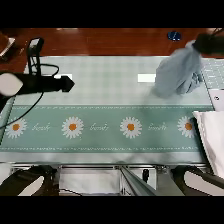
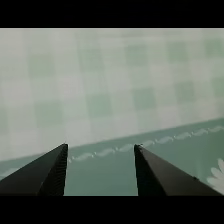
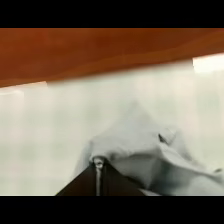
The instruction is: Fold the shirts.
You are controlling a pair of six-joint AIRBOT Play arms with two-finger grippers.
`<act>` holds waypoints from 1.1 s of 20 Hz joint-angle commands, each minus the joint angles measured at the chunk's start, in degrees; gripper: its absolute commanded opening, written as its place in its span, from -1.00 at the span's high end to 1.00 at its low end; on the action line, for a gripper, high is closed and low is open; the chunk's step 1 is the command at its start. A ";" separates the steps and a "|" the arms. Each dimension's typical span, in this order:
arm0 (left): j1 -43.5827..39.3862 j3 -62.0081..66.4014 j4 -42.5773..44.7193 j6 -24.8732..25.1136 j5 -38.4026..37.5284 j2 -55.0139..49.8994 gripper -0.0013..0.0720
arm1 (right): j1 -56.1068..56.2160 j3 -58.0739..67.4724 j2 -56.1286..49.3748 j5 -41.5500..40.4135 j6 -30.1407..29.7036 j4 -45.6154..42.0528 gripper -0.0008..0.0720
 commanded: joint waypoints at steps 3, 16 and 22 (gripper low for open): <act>-2.99 -17.73 -11.85 -0.52 -0.26 23.50 -0.42 | 0.00 10.58 13.97 6.73 -7.65 14.19 0.92; -3.02 -24.70 -6.97 -0.52 8.39 30.32 -0.42 | 29.62 -3.43 19.54 17.05 -2.49 7.56 0.92; -3.06 -24.70 -7.85 -1.84 7.43 30.23 -0.42 | 46.77 -33.53 15.52 -8.04 5.66 11.10 0.92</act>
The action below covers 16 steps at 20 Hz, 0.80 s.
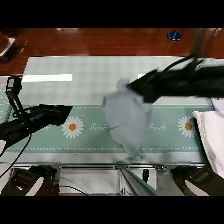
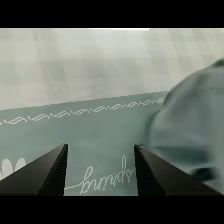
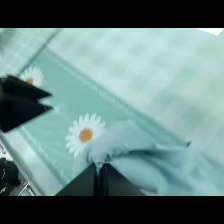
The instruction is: Fold the shirts.
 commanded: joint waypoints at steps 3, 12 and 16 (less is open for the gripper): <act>-0.02 -0.04 -1.20 -0.72 -0.22 -0.04 -0.42 | 14.88 -14.60 -11.39 -15.54 3.89 5.22 0.92; 0.00 -0.04 -5.60 -4.72 -10.38 -0.07 -0.42 | -9.22 -10.14 -2.84 -3.06 2.80 5.97 -0.14; -0.02 -0.72 -16.48 -5.81 -21.88 -0.07 -0.42 | -35.04 -11.61 13.84 8.15 7.28 -15.26 -0.14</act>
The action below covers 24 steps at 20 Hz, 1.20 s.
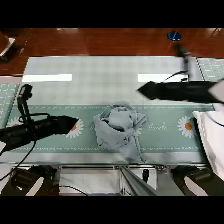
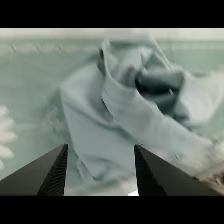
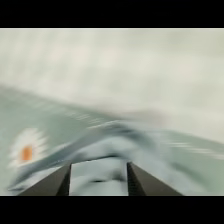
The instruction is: Fold the shirts.
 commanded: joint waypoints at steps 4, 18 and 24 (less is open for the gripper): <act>-0.50 -4.09 -22.32 4.48 -2.10 -3.78 -0.42 | -31.56 -11.96 18.58 14.56 2.97 -19.63 -0.14; -19.21 1.11 -29.81 14.05 29.09 -32.41 -0.41 | -25.75 -39.15 19.87 16.39 -1.68 0.50 -0.14; -19.10 1.79 -29.81 18.73 30.16 -33.16 0.92 | -6.08 -39.32 10.84 14.58 2.86 0.55 -0.14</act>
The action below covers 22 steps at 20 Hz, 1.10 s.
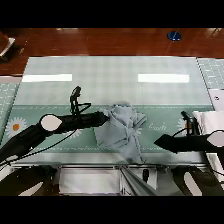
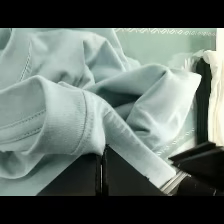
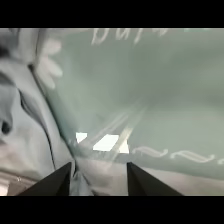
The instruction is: Fold the shirts.
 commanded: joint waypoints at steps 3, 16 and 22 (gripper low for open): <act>0.15 0.61 0.04 2.36 0.74 -0.50 0.92 | 15.32 -0.42 -11.76 -5.55 1.46 5.09 -0.14; 5.29 1.18 0.04 4.98 0.33 2.19 0.92 | 26.25 11.34 -25.75 -10.86 -12.70 17.66 0.92; 28.57 14.45 0.04 8.94 -4.46 15.56 0.92 | 10.73 47.30 -20.61 2.27 -7.45 6.08 0.92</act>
